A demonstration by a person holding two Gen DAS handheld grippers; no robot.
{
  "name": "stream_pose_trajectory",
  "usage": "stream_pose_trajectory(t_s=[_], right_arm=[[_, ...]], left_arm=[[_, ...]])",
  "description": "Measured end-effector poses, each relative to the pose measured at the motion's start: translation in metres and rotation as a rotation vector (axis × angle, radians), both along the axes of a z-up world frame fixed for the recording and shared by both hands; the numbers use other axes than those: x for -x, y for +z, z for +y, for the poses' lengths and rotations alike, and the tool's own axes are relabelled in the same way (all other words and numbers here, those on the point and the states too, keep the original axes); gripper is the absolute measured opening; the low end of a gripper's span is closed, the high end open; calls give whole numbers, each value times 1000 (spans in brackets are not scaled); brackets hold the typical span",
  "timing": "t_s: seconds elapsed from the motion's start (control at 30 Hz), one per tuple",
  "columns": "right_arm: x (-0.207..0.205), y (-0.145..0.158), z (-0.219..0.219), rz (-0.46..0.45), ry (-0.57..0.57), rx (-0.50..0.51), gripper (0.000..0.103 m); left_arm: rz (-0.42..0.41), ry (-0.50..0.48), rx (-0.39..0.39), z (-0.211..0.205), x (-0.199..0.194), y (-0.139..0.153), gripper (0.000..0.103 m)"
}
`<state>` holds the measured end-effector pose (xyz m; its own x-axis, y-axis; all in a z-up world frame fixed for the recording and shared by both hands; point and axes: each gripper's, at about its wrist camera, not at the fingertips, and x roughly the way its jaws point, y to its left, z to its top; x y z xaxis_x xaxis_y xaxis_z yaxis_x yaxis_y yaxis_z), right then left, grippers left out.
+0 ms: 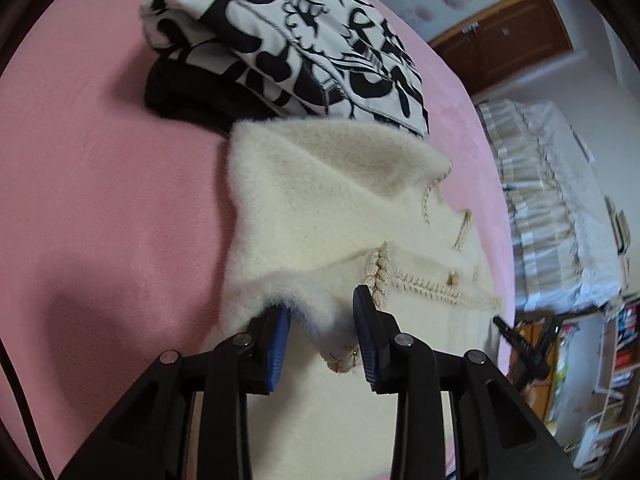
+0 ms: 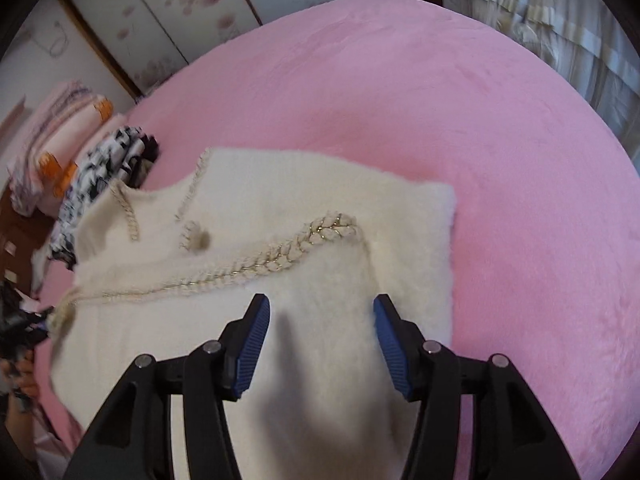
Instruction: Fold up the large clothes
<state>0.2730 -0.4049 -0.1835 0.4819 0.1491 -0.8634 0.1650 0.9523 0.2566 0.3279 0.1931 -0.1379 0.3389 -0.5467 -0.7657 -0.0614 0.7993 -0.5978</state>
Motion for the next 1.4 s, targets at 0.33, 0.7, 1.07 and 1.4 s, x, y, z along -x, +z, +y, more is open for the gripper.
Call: stream_pose_trajectory(t_s=[0.33, 0.7, 1.07, 1.4], right_arm=[[-2, -13, 4, -26, 22, 15, 66], [-10, -17, 8, -36, 60, 24, 67], [2, -5, 29, -74, 57, 162, 17], [41, 67, 36, -260, -83, 261, 12]], left_arm=[[-123, -72, -20, -18, -14, 43, 80], [-154, -225, -329, -23, -25, -3, 55], [-255, -196, -476, -26, -9, -4, 11], [-465, -101, -666, -66, 19, 80, 6]])
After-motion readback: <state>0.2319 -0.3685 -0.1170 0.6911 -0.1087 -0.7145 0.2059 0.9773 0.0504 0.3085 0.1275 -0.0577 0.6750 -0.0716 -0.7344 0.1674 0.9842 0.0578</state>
